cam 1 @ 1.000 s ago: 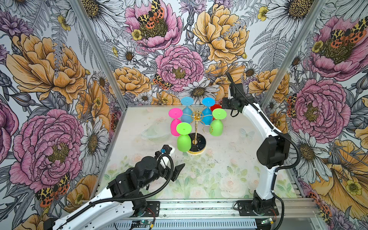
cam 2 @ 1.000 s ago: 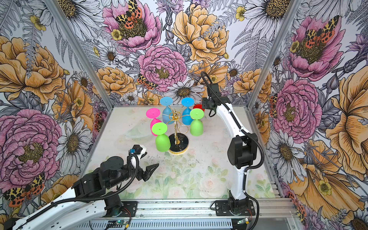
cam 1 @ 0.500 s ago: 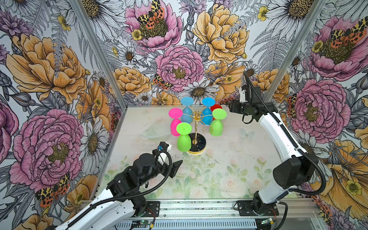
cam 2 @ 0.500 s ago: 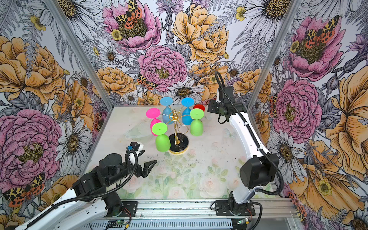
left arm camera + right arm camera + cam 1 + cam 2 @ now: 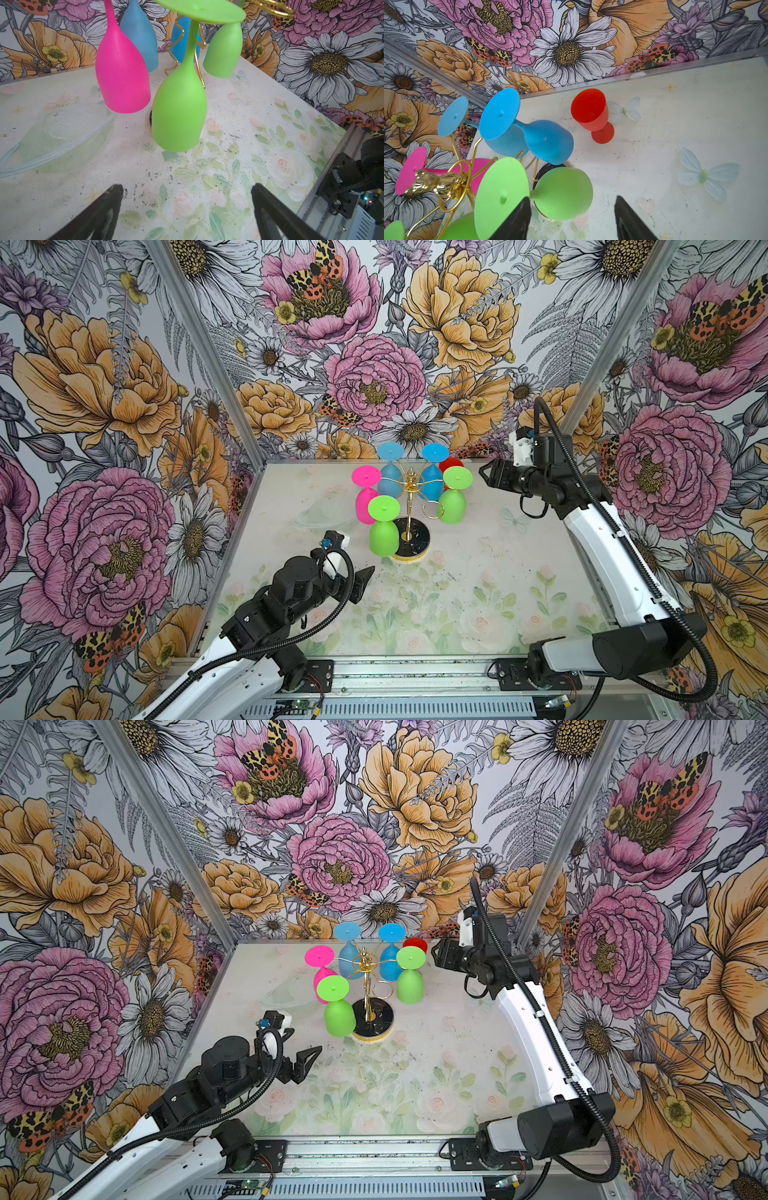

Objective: Take the wine glass off the wine glass rack
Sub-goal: 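Move the right gripper to the foot of a hanging green glass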

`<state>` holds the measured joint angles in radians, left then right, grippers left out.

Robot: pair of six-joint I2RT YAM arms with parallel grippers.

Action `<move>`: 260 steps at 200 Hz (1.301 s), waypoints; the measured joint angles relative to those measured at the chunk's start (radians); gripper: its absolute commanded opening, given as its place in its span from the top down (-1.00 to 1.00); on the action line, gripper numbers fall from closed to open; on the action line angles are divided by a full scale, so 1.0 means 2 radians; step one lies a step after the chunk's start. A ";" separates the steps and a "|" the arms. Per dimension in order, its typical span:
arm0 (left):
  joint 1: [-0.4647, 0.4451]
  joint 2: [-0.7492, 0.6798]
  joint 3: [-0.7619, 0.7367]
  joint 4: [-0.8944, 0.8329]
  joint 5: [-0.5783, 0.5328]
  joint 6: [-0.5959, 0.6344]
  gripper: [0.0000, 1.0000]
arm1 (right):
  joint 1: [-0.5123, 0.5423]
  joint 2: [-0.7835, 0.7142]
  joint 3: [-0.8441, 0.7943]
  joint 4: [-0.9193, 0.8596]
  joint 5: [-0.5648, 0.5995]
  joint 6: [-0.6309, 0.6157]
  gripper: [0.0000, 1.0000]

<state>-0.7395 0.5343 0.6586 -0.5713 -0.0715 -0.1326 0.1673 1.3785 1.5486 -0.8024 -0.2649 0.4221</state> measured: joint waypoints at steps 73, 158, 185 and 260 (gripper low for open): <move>0.009 -0.002 0.000 0.008 0.005 0.000 -0.97 | -0.001 -0.003 -0.032 0.008 -0.092 0.033 -0.17; 0.012 -0.002 0.000 0.011 0.009 0.000 -0.97 | -0.001 -0.005 -0.068 0.068 -0.161 0.086 0.02; 0.012 -0.002 0.000 0.011 0.009 0.000 -0.97 | -0.001 -0.005 -0.073 0.084 -0.174 0.100 0.11; 0.012 -0.006 0.000 0.012 0.010 0.000 -0.97 | -0.001 -0.004 -0.080 0.114 -0.189 0.127 0.34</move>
<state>-0.7147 0.5217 0.6586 -0.5476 -0.0505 -0.1322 0.1658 1.3697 1.3895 -0.5735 -0.6434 0.6758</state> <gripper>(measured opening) 0.986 0.339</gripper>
